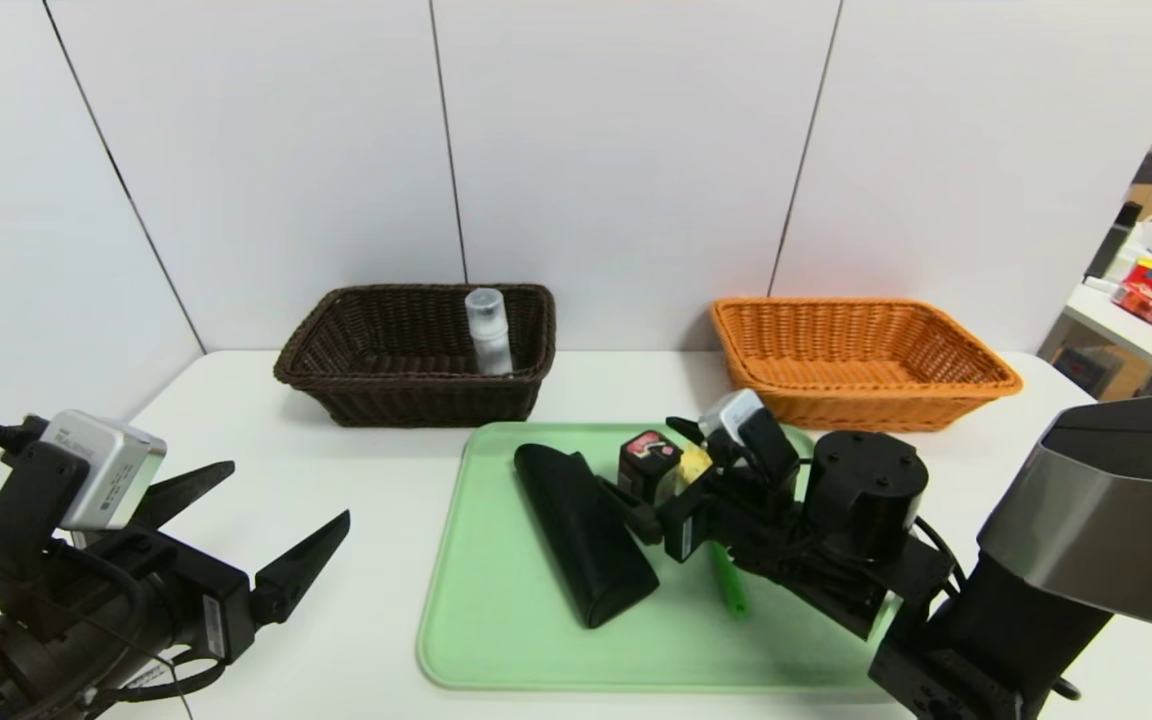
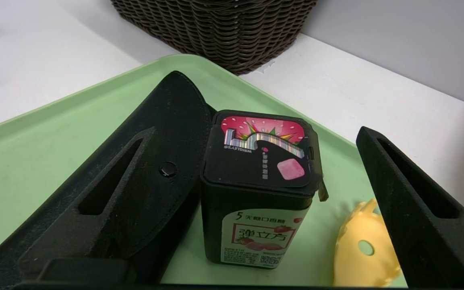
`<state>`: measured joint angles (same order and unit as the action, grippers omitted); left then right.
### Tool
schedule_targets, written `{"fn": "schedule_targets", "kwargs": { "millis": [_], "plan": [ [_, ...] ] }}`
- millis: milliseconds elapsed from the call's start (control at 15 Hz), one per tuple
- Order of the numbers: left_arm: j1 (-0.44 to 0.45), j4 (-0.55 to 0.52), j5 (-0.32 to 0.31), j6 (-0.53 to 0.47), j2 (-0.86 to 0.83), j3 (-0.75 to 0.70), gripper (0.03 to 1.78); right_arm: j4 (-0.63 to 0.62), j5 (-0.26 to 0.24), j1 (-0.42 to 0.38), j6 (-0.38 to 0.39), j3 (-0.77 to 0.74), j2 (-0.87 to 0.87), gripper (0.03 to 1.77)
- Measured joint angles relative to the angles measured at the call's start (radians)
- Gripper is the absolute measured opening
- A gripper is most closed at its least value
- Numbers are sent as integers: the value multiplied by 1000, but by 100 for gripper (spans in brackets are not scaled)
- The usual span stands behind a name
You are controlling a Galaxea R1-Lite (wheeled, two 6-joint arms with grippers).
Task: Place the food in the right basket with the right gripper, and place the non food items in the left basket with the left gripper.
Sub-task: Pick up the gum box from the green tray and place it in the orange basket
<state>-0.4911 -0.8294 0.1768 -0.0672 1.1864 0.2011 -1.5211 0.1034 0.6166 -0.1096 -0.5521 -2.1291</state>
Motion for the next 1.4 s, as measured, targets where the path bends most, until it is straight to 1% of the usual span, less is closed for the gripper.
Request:
{"fn": "schedule_targets", "kwargs": {
  "millis": [600, 667, 800, 933, 1000, 1067, 1400],
  "plan": [
    [-1, 0, 0, 0, -1, -3, 169, 0, 0, -17, 1, -19, -34, 169],
    [-1, 0, 0, 0, -1, -4, 169, 0, 0, -18, 1, -23, -36, 149],
    [-3, 0, 0, 0, -1, -6, 169, 0, 0, -21, 2, -26, -40, 117],
    [-3, 0, 0, 0, -1, -6, 169, 0, -1, -23, 1, -29, -44, 92],
    [-3, 0, 0, -1, -1, -6, 169, 0, -1, -23, 1, -29, -45, 83],
    [-3, 0, 0, -1, -1, -6, 169, 0, -1, -23, 0, -29, -45, 76],
    [-3, 0, 0, -1, -1, -4, 169, 0, -3, -23, 0, -30, -40, 76]
  ]
}}
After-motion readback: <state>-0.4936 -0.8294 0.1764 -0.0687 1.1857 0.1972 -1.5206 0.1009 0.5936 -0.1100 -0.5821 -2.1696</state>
